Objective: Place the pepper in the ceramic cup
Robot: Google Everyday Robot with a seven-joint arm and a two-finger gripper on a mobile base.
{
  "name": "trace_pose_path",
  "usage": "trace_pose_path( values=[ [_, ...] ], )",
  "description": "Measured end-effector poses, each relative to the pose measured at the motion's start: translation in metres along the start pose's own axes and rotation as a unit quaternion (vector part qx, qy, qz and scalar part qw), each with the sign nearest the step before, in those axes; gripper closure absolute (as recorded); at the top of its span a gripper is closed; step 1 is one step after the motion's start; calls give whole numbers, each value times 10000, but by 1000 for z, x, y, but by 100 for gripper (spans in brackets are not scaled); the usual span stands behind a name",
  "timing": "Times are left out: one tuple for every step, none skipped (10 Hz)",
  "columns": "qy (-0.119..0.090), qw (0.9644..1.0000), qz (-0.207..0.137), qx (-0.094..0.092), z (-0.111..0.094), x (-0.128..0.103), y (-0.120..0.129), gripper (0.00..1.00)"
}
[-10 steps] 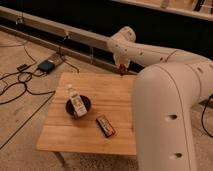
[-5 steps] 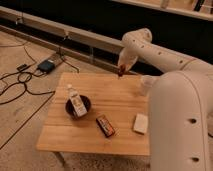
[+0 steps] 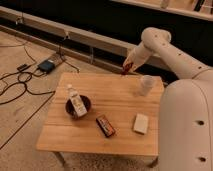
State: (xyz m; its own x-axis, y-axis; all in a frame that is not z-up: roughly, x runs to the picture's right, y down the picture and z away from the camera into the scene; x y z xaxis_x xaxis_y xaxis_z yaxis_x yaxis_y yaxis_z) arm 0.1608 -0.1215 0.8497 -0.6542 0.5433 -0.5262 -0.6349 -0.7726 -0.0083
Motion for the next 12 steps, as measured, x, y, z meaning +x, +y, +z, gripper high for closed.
trace_pose_path(
  values=[
    [130,9993,241,-249,-3,-6,-5,100],
    [253,9970,476,-558,-7,-14,-12,100],
    [323,9949,588,-759,-9,-18,-14,100],
    [441,9913,733,-996,-10,-21,-19,100],
    [510,9890,826,-1116,-13,-23,-24,100],
    [515,9887,847,-1128,-14,-24,-27,100],
    [523,9887,836,-1128,-14,-23,-25,100],
    [535,9888,823,-1124,-12,-22,-23,100],
    [533,9888,824,-1124,-12,-22,-23,100],
    [524,9887,831,-1128,-13,-23,-24,100],
    [523,9887,836,-1126,-13,-23,-25,100],
    [534,9888,823,-1125,-12,-22,-23,100]
  ],
)
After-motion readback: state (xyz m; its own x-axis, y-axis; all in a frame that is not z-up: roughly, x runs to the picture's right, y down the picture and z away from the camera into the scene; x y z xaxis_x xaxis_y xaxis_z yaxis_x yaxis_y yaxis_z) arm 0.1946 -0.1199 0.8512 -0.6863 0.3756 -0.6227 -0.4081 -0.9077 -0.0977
